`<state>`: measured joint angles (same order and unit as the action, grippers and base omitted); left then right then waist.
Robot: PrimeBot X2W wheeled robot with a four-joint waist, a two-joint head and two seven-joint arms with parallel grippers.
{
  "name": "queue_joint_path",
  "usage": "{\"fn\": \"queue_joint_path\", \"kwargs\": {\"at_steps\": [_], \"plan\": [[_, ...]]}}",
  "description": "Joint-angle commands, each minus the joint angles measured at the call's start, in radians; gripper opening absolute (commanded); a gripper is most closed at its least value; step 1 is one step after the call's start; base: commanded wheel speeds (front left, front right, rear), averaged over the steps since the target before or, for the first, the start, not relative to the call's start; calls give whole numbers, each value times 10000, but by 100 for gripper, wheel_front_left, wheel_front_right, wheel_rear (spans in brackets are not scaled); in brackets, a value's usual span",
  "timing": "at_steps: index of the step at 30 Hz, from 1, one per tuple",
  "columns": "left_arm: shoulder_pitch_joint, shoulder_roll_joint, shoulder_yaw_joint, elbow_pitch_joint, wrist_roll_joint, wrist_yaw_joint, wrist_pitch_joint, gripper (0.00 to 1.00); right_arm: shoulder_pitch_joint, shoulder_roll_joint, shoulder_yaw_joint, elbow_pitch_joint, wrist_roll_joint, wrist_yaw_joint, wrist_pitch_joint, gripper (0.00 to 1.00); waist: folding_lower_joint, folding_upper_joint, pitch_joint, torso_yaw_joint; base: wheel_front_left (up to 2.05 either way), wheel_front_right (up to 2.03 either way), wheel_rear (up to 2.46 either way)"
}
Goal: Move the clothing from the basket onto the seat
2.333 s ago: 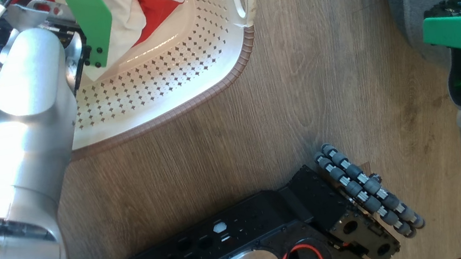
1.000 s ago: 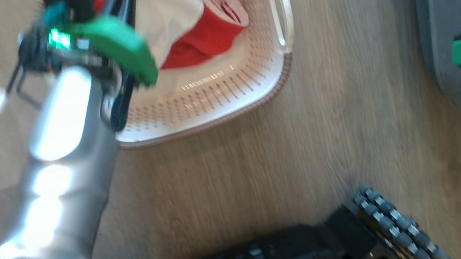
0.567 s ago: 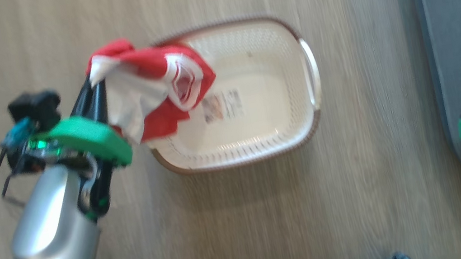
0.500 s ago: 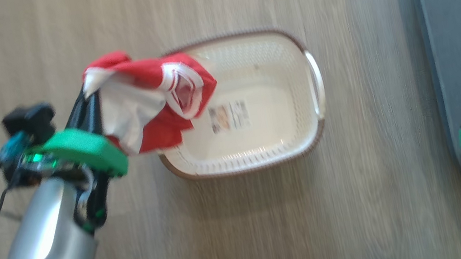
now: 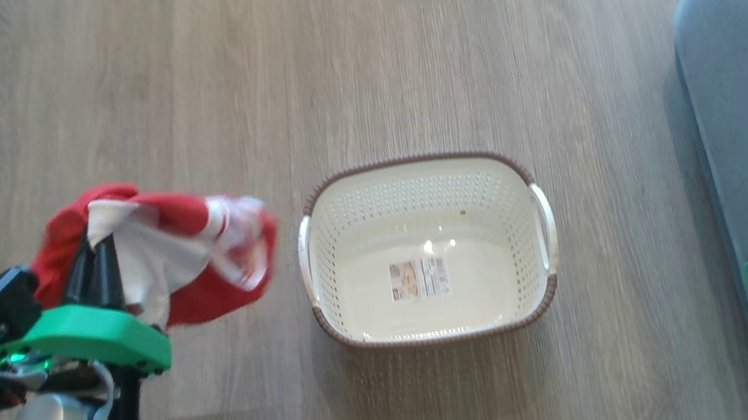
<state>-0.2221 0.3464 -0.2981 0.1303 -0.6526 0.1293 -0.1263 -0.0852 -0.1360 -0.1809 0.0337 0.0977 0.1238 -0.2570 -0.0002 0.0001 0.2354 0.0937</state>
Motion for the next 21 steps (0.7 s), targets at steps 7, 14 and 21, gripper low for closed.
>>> {"fn": "queue_joint_path", "kwargs": {"at_steps": [7,14,21], "plan": [[176,573,368,-876,110,315,209,0,220,-420,614,-33,100,69,-47,100,2,-1,-929,103,0,0,0],[438,724,379,-1199,149,486,339,0,394,-543,942,103,171,69,-47,100,2,-1,-1306,99,0,0,0],[195,899,126,-1743,375,435,569,0,95,-1047,3081,60,325,69,-47,100,2,-1,-1419,115,0,0,0]]}}
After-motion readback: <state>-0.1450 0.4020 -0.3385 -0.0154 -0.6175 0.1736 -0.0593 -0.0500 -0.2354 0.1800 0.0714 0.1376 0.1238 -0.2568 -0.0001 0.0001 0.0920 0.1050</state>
